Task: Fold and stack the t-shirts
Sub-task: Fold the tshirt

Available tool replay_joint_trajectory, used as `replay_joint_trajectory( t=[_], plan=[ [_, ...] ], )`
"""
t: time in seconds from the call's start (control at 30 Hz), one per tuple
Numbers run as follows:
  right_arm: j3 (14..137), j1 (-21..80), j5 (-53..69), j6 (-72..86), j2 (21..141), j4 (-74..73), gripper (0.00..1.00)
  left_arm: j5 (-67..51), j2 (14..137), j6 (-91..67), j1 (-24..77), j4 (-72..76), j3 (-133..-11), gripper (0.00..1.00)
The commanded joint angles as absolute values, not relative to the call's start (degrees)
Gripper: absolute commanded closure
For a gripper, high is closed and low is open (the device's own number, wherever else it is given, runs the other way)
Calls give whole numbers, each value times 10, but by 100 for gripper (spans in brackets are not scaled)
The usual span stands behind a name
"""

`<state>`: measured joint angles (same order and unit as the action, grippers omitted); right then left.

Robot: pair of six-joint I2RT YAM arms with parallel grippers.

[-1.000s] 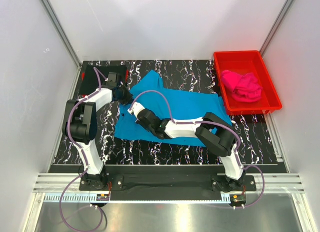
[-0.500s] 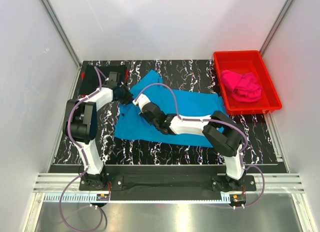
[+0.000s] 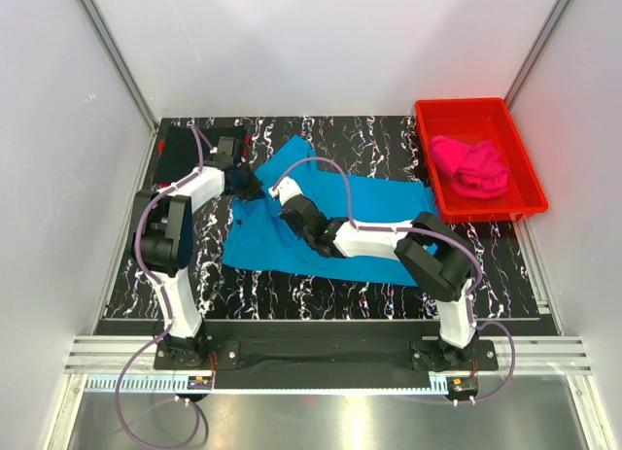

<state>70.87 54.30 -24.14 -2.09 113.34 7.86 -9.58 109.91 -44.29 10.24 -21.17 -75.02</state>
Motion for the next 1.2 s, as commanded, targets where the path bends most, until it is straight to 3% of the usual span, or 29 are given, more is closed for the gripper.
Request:
replay_joint_trajectory(
  t=[0.0, 0.67, 0.7, 0.77, 0.8, 0.83, 0.87, 1.03, 1.17],
  plan=[
    [700, 537, -288, 12, 1128, 92, 100, -71, 1108, -431, 104, -207, -776, 100],
    [697, 524, -345, 67, 1144, 65, 100, -69, 1128, -425, 105, -199, -782, 100],
    [702, 525, -344, 68, 1146, 62, 94, -71, 1127, -425, 105, -202, -785, 95],
    [706, 525, -333, 76, 1139, 52, 89, -71, 1117, -420, 105, -214, -793, 71],
    [708, 523, -325, 80, 1133, 48, 86, -67, 1113, -416, 105, -219, -798, 65],
    [710, 522, -316, 88, 1126, 34, 74, -62, 1101, -411, 105, -241, -814, 59],
    [728, 521, -299, 96, 1114, 15, 70, -55, 1094, -396, 105, -257, -827, 51],
    [736, 517, -298, 175, 1051, -116, 56, 78, 1013, -351, 105, -376, -846, 44],
    [727, 513, -225, 226, 1009, -200, 57, 121, 924, -336, 104, -390, -739, 42]
  ],
)
